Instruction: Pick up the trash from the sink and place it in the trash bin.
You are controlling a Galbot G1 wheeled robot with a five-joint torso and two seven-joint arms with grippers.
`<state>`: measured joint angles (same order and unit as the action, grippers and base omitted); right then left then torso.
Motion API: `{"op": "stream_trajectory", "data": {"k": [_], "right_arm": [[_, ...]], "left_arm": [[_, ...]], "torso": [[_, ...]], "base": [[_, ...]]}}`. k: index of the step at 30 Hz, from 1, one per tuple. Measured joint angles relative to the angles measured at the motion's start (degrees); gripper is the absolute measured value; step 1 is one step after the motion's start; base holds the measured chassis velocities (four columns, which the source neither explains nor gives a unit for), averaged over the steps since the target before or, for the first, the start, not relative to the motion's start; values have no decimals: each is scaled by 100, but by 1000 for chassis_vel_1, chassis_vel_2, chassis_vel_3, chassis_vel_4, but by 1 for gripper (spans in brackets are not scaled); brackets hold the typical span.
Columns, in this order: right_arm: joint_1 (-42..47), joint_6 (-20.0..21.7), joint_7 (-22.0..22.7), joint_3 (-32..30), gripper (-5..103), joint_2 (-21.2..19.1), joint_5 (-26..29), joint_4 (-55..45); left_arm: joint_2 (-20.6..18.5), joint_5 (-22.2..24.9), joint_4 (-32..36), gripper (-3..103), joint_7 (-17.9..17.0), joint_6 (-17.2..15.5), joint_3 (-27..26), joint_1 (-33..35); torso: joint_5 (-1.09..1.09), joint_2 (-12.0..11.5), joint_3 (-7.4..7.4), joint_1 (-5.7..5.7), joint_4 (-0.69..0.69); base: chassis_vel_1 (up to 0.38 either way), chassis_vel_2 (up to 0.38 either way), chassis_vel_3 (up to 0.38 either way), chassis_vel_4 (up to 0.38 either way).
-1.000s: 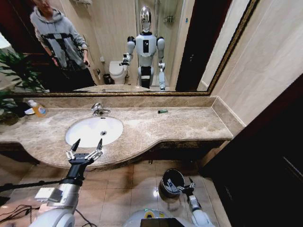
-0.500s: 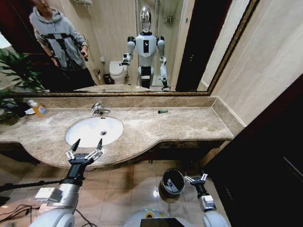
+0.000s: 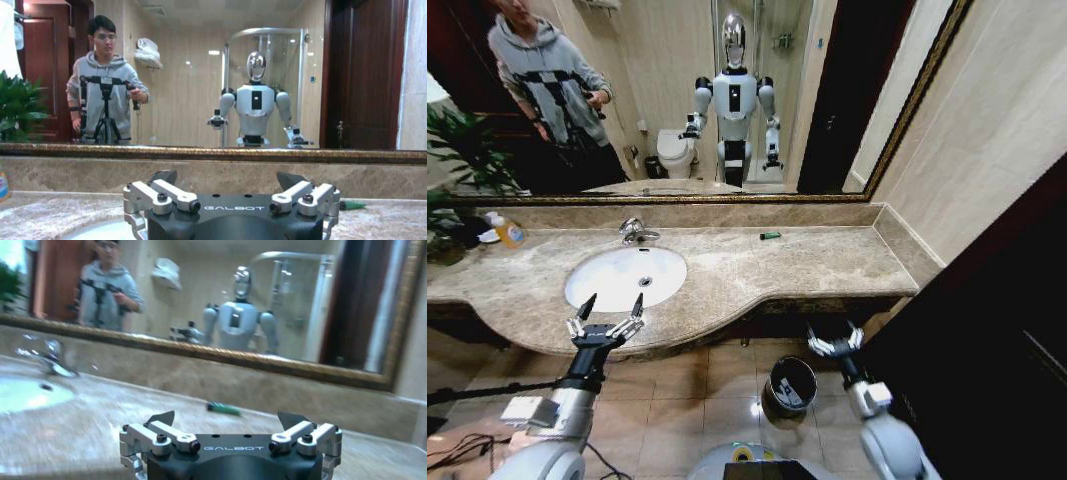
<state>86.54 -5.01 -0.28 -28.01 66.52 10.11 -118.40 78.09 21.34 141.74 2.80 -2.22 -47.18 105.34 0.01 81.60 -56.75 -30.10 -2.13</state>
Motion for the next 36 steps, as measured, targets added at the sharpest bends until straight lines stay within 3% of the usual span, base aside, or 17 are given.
{"op": "stream_trajectory", "data": {"k": [5,15,19,21,25,29,36], "right_arm": [[-558,357,-154,286,100,-459,475,117],[-2465,639,-184,1361,100,-718,948,1169],[-3310,658,-186,1896,103,-510,1032,1859],[-3759,659,-194,2155,96,-383,1073,2197],[-4648,686,-108,2600,95,-29,1079,3006],[-5170,840,188,2787,93,419,971,3587],[-5818,1186,328,2880,88,1131,899,4529]], "left_arm": [[0,0,0,100,0,0,0,0],[0,0,0,100,0,0,0,0],[0,0,0,100,0,0,0,0],[0,0,0,100,0,0,0,0],[0,1,-1,100,-1,0,0,0],[1,0,0,100,-1,0,0,0],[0,0,0,100,1,0,0,0]], "torso": [[-2,0,0,1,3],[-1,-1,0,1,2],[0,-1,-1,0,2],[-2,-1,0,1,2],[-2,-1,-1,0,1],[-2,-1,0,0,2],[-2,-1,0,1,1]], "base": [[0,0,0,0],[0,0,0,0],[0,0,0,0],[0,0,0,0],[0,0,0,0],[0,0,0,0],[0,0,0,0]]}}
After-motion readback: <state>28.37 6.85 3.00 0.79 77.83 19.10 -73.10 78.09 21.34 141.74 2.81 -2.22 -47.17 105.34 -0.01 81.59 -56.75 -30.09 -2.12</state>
